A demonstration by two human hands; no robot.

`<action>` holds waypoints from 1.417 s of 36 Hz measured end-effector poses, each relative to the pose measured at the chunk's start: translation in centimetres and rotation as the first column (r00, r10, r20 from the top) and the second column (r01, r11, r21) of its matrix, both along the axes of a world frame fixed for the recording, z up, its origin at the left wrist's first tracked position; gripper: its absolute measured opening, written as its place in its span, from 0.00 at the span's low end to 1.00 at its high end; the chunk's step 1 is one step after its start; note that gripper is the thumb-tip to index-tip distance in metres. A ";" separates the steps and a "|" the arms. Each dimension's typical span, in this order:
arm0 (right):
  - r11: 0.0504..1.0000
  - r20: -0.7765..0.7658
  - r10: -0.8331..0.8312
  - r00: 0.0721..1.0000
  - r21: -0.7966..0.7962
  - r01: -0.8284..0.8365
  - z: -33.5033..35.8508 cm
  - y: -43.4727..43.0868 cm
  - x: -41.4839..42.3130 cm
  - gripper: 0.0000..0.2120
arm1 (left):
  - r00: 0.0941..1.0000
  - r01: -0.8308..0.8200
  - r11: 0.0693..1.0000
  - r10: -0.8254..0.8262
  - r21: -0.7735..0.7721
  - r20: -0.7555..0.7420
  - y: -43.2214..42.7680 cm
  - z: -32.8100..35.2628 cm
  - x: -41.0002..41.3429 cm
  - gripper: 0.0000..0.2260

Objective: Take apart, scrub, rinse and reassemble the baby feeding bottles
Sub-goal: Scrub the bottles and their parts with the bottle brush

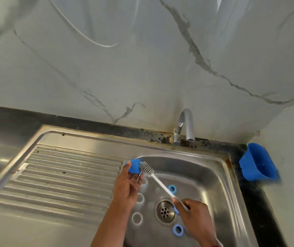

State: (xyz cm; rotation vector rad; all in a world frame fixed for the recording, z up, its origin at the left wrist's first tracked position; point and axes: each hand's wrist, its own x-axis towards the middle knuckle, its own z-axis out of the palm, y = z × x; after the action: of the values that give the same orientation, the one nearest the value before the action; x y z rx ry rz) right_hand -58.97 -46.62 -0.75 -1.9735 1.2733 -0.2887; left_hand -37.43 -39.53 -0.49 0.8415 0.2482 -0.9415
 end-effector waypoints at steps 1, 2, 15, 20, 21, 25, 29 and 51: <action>1.000 -0.003 0.004 1.000 -0.022 -0.004 0.2 0.3 0.1 0.21 | 1.000 0.000 1.000 0.000 0.005 0.007 0.3 0.3 0.1 0.21; 0.999 -0.013 0.007 1.000 -0.047 -0.008 0.4 0.5 0.2 0.21 | 1.000 0.002 1.000 -0.002 0.022 0.020 0.7 0.6 0.1 0.20; 0.608 0.009 0.056 0.998 -0.793 -0.027 0.6 2.5 2.5 0.22 | 0.974 -0.155 0.976 0.125 0.152 0.191 2.8 4.2 -0.2 0.09; 0.550 0.011 0.056 0.998 -0.835 -0.022 0.8 2.3 3.5 0.22 | 0.955 -0.201 0.966 0.156 0.162 0.250 2.6 5.3 -0.4 0.08; 0.556 0.004 0.060 0.998 -0.831 -0.030 0.9 2.2 3.7 0.22 | 0.952 -0.207 0.965 0.161 0.163 0.259 2.5 5.6 -0.3 0.07; 0.607 -0.003 0.098 0.995 -0.792 -0.063 1.1 1.6 4.1 0.23 | 0.931 -0.223 0.961 0.159 0.166 0.330 2.3 5.8 0.3 0.06; 0.645 -0.040 0.114 0.993 -0.757 -0.104 0.3 1.7 4.1 0.28 | 0.918 -0.184 0.969 0.109 0.164 0.382 2.7 5.1 0.9 0.08; 0.747 0.133 0.197 0.971 -0.663 -0.061 1.2 3.9 3.7 0.26 | 0.960 0.044 0.962 0.034 -0.270 0.276 4.4 5.5 3.0 0.32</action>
State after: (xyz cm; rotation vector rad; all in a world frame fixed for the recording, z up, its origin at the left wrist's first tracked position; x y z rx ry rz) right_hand -55.30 -42.74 0.43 -2.5249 0.9627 -0.9493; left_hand -34.40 -35.12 5.04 0.7074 -0.1274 -0.8270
